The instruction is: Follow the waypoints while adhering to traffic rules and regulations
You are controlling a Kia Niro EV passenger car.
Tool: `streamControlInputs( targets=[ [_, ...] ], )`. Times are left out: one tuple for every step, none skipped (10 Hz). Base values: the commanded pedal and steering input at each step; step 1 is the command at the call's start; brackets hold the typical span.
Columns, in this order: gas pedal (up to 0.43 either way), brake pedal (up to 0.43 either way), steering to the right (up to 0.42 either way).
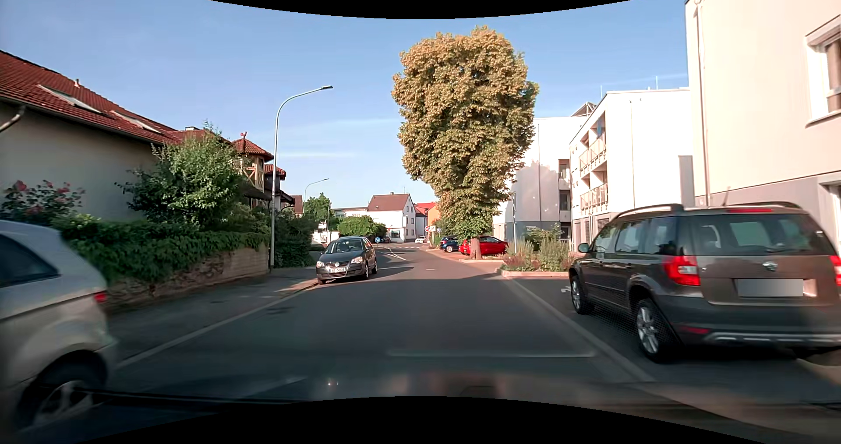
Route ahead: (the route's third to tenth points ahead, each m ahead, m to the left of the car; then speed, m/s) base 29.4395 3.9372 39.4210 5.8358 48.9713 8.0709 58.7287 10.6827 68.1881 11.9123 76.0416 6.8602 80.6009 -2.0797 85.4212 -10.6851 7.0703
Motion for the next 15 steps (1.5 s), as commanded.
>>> streamControlInputs(
  targets=[
    [0.047, 0.0, -0.006],
    [0.047, 0.0, -0.008],
    [0.047, 0.0, -0.014],
    [0.047, 0.0, -0.015],
    [0.047, 0.0, -0.014],
    [0.047, 0.0, -0.013],
    [0.047, 0.0, -0.013],
    [0.047, 0.0, -0.013],
    [0.047, 0.0, -0.015],
    [0.047, 0.0, -0.016],
    [0.047, 0.0, -0.018],
    [0.047, 0.0, -0.022],
    [0.047, 0.0, -0.032],
    [0.047, 0.0, -0.042],
    [0.047, 0.0, -0.048]
  ],
)
